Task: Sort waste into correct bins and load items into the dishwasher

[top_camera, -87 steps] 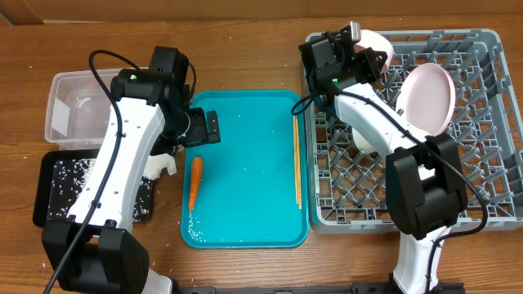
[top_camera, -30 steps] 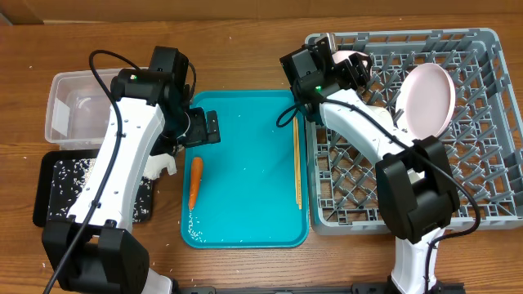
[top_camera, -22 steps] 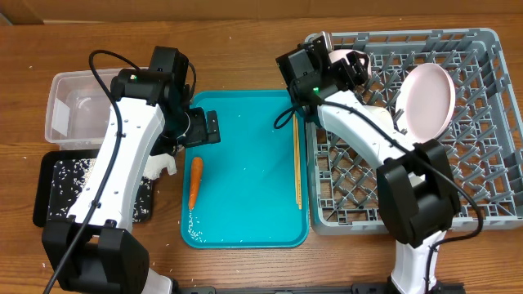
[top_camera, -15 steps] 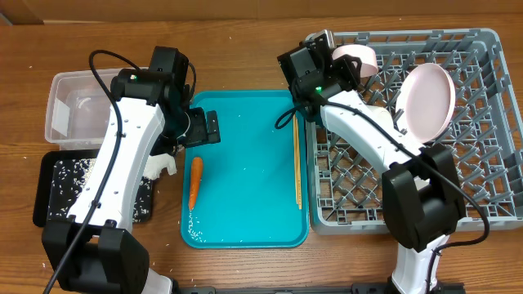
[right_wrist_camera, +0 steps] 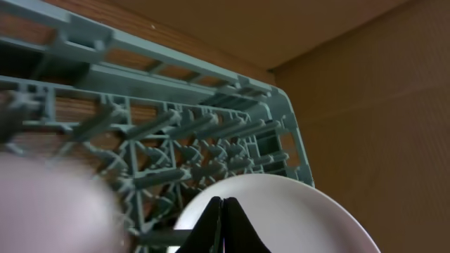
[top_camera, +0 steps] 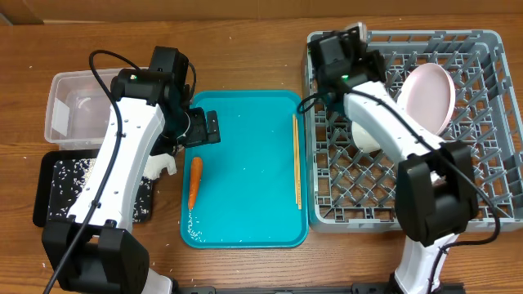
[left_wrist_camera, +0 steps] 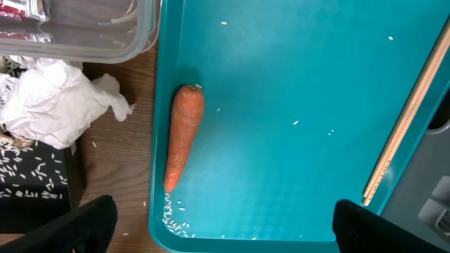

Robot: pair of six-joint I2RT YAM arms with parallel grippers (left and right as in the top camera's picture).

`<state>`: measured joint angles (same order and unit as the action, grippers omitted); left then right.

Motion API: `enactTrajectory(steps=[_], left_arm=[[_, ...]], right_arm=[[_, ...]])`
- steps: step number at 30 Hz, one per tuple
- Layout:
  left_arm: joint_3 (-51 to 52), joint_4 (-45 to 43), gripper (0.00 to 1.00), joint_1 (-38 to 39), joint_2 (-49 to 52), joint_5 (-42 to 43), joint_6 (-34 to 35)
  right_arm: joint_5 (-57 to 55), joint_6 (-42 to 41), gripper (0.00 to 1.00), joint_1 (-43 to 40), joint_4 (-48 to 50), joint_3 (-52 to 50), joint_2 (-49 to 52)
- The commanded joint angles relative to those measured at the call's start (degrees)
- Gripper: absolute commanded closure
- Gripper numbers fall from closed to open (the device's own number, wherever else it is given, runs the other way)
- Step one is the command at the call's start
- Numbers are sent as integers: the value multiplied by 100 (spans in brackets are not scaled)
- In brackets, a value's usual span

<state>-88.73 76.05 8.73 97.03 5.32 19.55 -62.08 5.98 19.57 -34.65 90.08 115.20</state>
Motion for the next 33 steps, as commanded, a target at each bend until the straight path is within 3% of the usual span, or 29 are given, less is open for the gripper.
enactTrajectory(steps=[1,7,9,12,18,23,29,30,31,33], left_arm=[[24,-2,0,-9,4,46,15],[24,-2,0,-9,4,46,15],[24,-2,0,-9,4,46,15],[24,-2,0,-9,4,46,15],[24,-2,0,-9,4,46,15],[24,-2,0,-9,4,46,15],[24,-2,0,-9,4,46,15],[24,-2,0,-9,4,46,15],[24,-2,0,-9,4,46,15],[24,-2,0,-9,4,46,15]], right_arm=[[-247,-302,96,-190,-120,74,-415],[-136,-474,96,-271,-387,74,-852],[-96,-476,89,-262,-409,74,-949],[258,-476,69,-186,-479,74,-1047],[1158,-1213,53,61,-999,74,-1255],[3084,-1982,51,105,-1635,81,-1864],[6352,-2100,36,105,-1928,81,-3075],[6966,-2100,23,105,-1919,81,-3303],[7381,-2103,0,105,-1902,81,-3495],[7919,-2103,0,105,-1912,81,-3864]])
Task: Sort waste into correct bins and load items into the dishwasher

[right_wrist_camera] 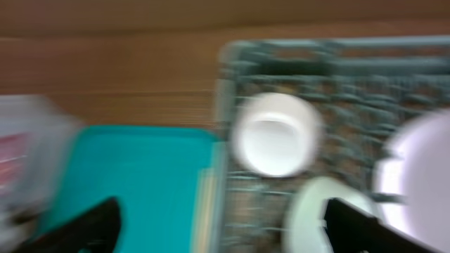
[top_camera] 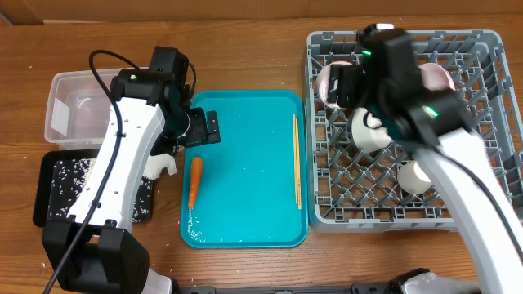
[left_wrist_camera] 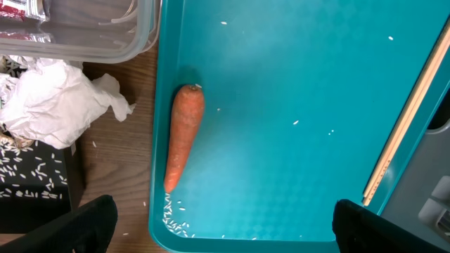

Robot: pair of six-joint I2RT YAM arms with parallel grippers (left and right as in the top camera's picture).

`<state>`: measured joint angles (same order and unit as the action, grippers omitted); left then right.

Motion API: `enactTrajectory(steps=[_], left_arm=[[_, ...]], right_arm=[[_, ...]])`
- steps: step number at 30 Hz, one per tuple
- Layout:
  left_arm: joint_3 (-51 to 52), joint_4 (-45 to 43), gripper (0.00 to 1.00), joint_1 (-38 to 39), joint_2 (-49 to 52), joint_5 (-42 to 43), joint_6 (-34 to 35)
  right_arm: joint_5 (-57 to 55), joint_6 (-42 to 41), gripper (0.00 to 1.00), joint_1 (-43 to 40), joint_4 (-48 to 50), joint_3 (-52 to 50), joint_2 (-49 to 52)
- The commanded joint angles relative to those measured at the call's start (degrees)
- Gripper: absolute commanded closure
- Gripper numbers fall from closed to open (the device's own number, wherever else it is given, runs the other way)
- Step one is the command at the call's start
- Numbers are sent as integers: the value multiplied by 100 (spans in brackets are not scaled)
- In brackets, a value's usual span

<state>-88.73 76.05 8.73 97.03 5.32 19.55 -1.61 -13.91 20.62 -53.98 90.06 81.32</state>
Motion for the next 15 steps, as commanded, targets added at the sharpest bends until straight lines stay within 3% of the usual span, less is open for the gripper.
enactTrajectory(steps=[1,6,10,15], left_arm=[[24,-2,0,-9,4,46,15],[24,-4,0,-9,4,48,15],[24,-2,0,-9,7,44,15],[24,-2,0,-13,4,46,15]], right_arm=[[1993,-111,0,0,-31,83,-629],[2017,824,0,0,-140,81,-1167],[2090,667,0,0,-313,81,-1259],[1187,664,0,-11,-678,70,-1128]])
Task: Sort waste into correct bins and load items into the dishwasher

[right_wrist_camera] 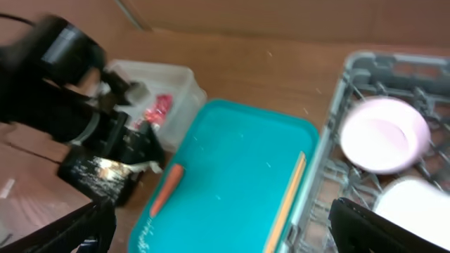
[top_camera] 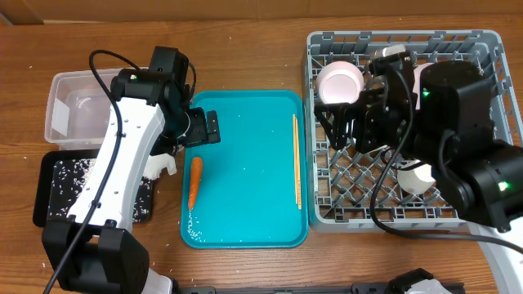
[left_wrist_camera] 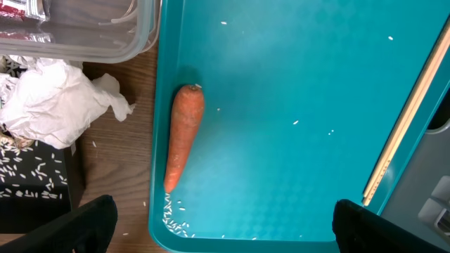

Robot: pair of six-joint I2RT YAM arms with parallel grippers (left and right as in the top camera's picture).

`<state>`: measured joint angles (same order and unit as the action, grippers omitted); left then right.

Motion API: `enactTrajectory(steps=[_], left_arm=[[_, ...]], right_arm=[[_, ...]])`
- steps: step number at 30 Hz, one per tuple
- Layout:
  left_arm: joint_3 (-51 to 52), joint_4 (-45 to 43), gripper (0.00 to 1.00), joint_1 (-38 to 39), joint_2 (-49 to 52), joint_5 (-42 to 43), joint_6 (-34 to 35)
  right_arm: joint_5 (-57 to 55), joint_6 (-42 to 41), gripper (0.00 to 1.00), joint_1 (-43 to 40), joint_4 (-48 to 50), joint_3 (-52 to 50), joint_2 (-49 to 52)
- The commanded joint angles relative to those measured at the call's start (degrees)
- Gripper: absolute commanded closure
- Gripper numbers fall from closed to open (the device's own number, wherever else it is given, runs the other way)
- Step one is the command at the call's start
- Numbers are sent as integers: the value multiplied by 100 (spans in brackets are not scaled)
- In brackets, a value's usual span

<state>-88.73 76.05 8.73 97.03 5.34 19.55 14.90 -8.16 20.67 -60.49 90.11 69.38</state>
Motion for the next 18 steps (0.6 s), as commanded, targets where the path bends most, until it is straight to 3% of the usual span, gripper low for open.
enactTrajectory(steps=[1,9,12,18], left_arm=[[24,-2,0,-13,4,44,15],[24,-264,0,-9,4,120,63],[24,-883,0,-7,7,1073,118],[24,-868,0,0,7,1375,205]], right_arm=[[-544,90,0,-15,-39,66,107],[-415,90,0,-15,138,66,315],[-415,90,0,-15,94,66,337],[-417,90,0,-15,-114,66,339]])
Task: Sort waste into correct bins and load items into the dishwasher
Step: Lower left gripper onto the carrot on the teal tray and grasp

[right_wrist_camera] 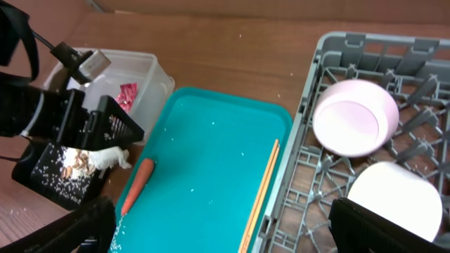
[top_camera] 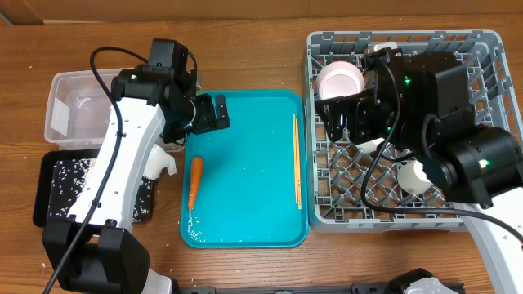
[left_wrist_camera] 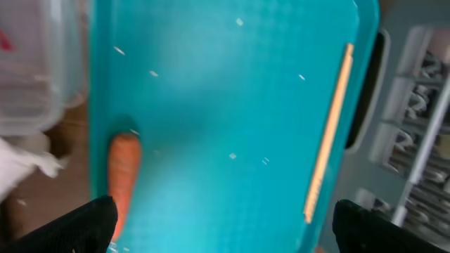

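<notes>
An orange carrot (top_camera: 194, 181) (left_wrist_camera: 122, 177) lies at the left edge of the teal tray (top_camera: 245, 204), with rice grains at its tip. One wooden chopstick (top_camera: 297, 159) (right_wrist_camera: 260, 195) lies along the tray's right edge. My left gripper (top_camera: 206, 114) (left_wrist_camera: 221, 235) hangs open and empty over the tray's back left, behind the carrot. My right gripper (right_wrist_camera: 232, 235) is open and empty, held high over the rack's left side. The grey dish rack (top_camera: 482, 204) holds a pink bowl (top_camera: 339, 79) (right_wrist_camera: 355, 116) and a white bowl (right_wrist_camera: 390, 200).
A clear plastic container (top_camera: 78, 110) stands at the back left. In front of it is a black bin (top_camera: 61, 192) with spilled rice. A crumpled white napkin (top_camera: 161, 161) lies between the bin and the tray. A white cup (top_camera: 411, 175) sits in the rack.
My left gripper has moved toward the tray's back and right, so the chopstick now sits nearer the middle of its view. The right arm has shifted only slightly above the rack.
My right gripper was shut, low inside the rack beside a pale dish, while the left hung open over the carrot. The right then stood open and raised above the rack, looking over tray and bins. The left stayed still until now. Carrot and chopstick have not moved.
</notes>
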Robot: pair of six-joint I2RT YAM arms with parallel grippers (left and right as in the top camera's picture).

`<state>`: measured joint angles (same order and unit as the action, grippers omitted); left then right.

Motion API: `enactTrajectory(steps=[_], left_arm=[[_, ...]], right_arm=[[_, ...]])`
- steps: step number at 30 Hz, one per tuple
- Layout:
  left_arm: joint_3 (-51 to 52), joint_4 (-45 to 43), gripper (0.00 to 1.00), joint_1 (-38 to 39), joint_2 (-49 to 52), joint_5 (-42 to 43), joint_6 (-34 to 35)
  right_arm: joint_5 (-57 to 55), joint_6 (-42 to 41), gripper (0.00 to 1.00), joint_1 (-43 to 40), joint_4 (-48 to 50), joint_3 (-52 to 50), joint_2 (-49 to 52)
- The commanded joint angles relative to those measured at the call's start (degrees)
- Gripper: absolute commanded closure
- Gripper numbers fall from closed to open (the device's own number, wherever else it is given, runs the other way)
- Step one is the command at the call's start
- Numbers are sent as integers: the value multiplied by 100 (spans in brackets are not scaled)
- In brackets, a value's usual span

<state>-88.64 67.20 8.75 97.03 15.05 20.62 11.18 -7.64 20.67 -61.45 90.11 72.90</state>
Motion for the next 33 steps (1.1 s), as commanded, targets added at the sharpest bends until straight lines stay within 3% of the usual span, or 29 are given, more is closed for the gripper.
enactTrajectory(steps=[1,6,8,12,14,19,26,33], left_arm=[[15,2,0,0,7,369,96],[15,153,0,-11,7,87,33],[85,264,0,66,17,37,-289],[621,317,0,409,17,-669,-111],[1003,122,7,645,17,-907,-109],[1784,-219,5,968,20,-2363,802],[2376,-1360,17,811,28,-2702,885],[2778,-1790,35,811,201,-2660,841]], right_arm=[[-44,37,0,-15,-44,66,-13],[-44,37,0,-15,-46,63,-13],[-44,37,0,-15,-48,66,-13],[-44,37,0,-15,-46,66,-13],[-44,37,0,-15,-48,66,-13],[-46,37,0,-15,-48,66,-13],[-46,37,0,-15,-46,66,-13],[-46,37,0,-15,-46,66,-13]])
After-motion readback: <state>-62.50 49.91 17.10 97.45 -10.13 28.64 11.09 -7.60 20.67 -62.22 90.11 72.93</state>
